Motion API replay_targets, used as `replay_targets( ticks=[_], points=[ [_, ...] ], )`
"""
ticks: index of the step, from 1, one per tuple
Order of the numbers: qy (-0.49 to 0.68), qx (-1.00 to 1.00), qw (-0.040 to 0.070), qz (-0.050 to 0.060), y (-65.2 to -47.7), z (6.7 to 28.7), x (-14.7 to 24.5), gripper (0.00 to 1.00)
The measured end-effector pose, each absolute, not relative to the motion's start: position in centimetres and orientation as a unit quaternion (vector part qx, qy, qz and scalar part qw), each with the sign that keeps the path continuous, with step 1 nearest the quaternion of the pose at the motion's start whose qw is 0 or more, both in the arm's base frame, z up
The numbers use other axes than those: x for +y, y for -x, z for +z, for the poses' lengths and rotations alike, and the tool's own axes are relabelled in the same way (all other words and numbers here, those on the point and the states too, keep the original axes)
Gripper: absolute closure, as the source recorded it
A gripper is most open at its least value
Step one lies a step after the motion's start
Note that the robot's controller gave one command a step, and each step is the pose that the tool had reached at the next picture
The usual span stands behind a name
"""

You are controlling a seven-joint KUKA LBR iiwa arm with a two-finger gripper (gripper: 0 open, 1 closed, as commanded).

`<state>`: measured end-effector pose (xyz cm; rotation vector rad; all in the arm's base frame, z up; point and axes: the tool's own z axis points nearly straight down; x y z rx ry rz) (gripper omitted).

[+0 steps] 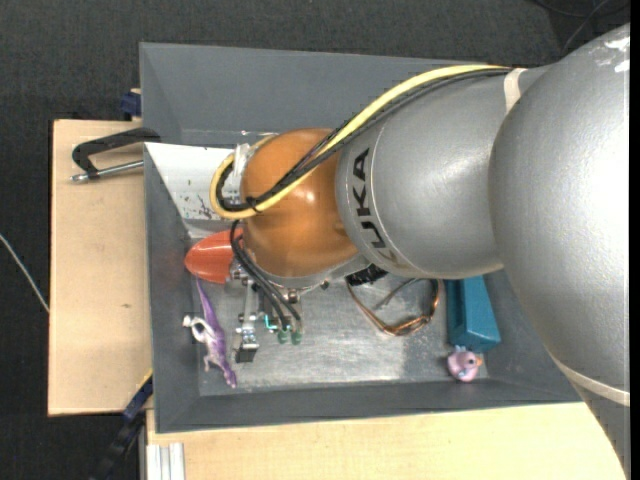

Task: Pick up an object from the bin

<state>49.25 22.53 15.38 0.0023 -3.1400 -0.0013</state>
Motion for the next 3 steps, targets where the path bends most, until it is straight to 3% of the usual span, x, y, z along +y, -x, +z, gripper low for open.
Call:
replay_targets(
  ticks=[1,2,3],
  points=[
    [0.000,-1.000,0.001,0.000,-49.3,15.4,22.5,0.00],
    [-0.134,-0.991,-0.003,-0.001,-49.4,9.4,23.3,0.00],
    [-0.269,-0.963,-0.002,-0.001,-49.6,11.0,23.4,0.00]
  ],
)
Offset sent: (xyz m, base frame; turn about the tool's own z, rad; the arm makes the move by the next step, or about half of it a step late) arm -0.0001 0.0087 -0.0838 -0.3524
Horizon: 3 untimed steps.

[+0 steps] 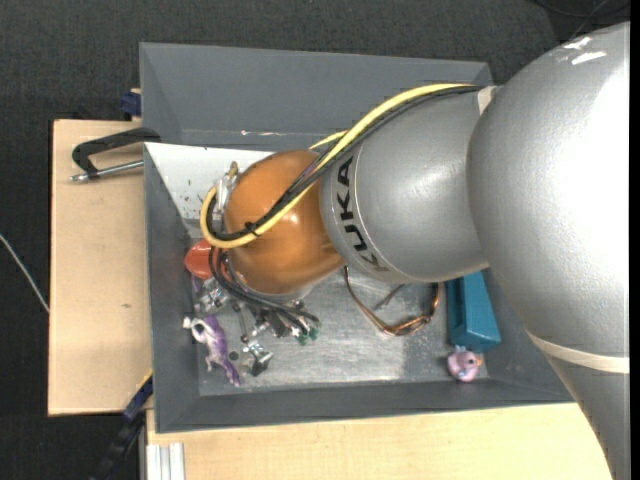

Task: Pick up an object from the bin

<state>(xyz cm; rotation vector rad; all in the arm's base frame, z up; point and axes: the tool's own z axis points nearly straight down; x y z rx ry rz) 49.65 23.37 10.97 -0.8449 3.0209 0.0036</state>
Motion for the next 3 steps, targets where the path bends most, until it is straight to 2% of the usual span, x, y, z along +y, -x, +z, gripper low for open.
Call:
replay_targets(
  ticks=[1,2,3],
  points=[
    [0.477,0.879,0.007,0.001,-49.8,11.4,22.5,0.00],
    [0.487,0.873,0.012,0.001,-50.0,9.2,23.2,0.00],
    [0.662,0.749,0.012,-0.001,-49.6,7.7,22.9,1.00]
  ],
)
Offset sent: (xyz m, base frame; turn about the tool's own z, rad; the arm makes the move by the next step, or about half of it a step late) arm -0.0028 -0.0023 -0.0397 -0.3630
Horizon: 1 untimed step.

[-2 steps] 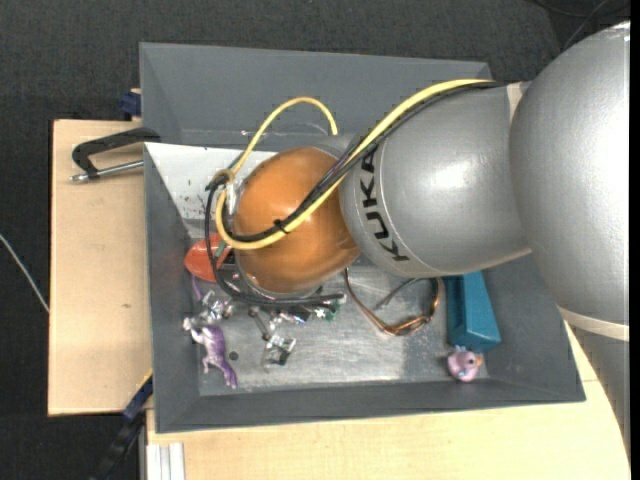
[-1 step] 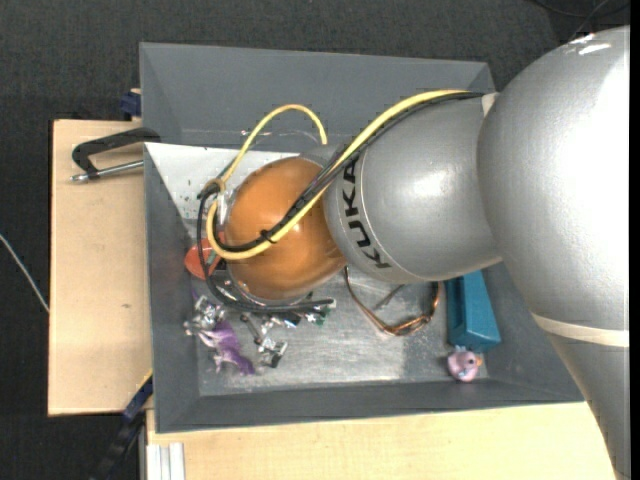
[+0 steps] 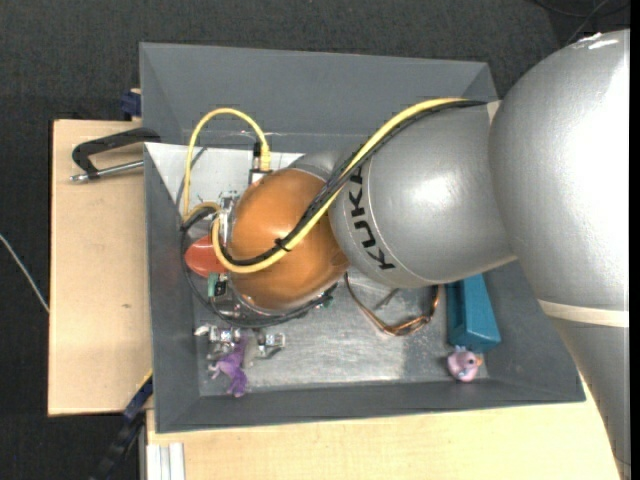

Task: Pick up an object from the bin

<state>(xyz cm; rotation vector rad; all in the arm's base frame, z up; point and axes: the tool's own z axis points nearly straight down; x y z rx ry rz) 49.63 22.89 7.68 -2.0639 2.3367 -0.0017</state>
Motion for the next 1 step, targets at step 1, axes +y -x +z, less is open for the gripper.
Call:
replay_targets(
  ticks=[1],
  points=[
    [0.663,0.749,0.012,-0.001,-49.63,7.69,22.90,1.00]
  ],
)
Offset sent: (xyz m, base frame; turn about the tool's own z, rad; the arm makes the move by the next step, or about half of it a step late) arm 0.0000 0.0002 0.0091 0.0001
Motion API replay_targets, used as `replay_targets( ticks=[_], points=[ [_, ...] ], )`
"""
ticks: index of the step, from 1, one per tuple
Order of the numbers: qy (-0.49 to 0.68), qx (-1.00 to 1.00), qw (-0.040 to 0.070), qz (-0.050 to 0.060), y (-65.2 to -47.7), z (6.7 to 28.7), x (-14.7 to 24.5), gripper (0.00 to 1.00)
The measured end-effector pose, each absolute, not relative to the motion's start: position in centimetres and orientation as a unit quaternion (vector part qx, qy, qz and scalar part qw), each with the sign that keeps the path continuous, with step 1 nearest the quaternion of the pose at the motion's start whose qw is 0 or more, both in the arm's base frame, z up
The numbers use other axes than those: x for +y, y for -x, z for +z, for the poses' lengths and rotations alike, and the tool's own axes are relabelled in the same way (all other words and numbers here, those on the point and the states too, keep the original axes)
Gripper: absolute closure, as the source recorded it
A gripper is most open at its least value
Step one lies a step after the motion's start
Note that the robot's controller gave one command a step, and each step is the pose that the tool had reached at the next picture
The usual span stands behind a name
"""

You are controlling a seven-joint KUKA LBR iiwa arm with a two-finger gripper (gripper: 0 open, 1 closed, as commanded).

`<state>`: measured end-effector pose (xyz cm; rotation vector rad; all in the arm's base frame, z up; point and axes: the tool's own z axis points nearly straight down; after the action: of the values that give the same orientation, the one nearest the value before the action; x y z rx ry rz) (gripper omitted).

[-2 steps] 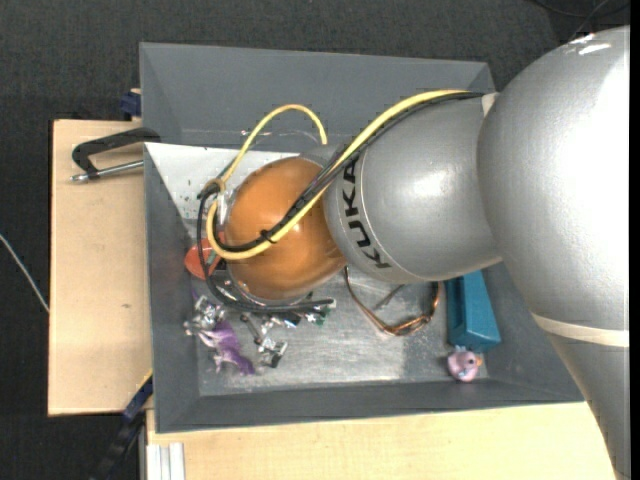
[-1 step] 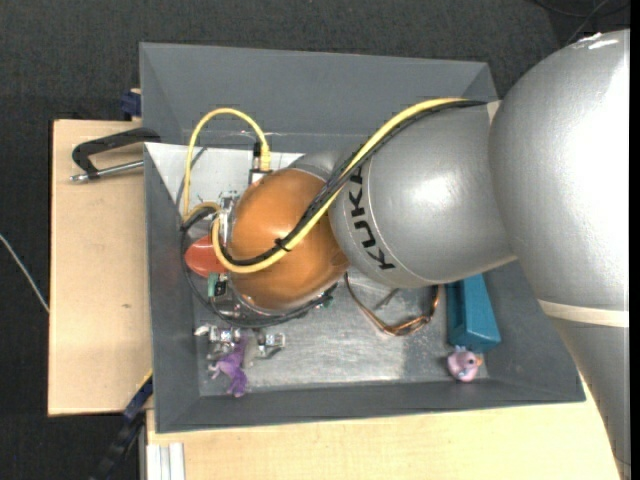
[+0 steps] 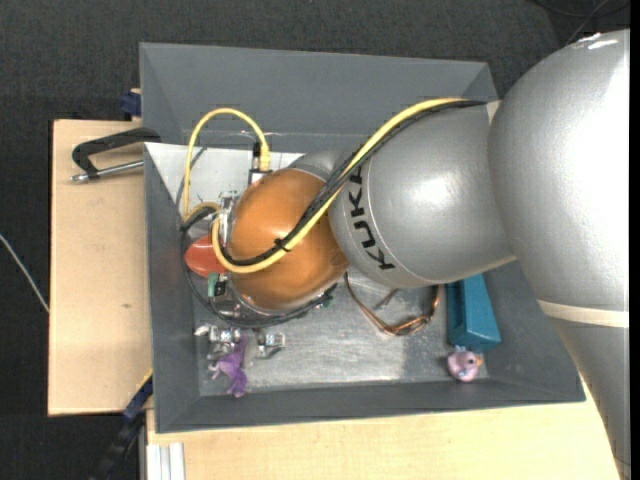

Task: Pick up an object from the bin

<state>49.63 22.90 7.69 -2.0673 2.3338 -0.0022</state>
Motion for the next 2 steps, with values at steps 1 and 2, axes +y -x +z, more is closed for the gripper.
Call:
replay_targets(
  ticks=[1,2],
  points=[
    [0.663,0.749,0.010,-0.001,-49.65,7.82,22.91,1.00],
    [0.663,0.749,0.005,0.000,-49.52,8.36,22.88,1.00]
  ],
)
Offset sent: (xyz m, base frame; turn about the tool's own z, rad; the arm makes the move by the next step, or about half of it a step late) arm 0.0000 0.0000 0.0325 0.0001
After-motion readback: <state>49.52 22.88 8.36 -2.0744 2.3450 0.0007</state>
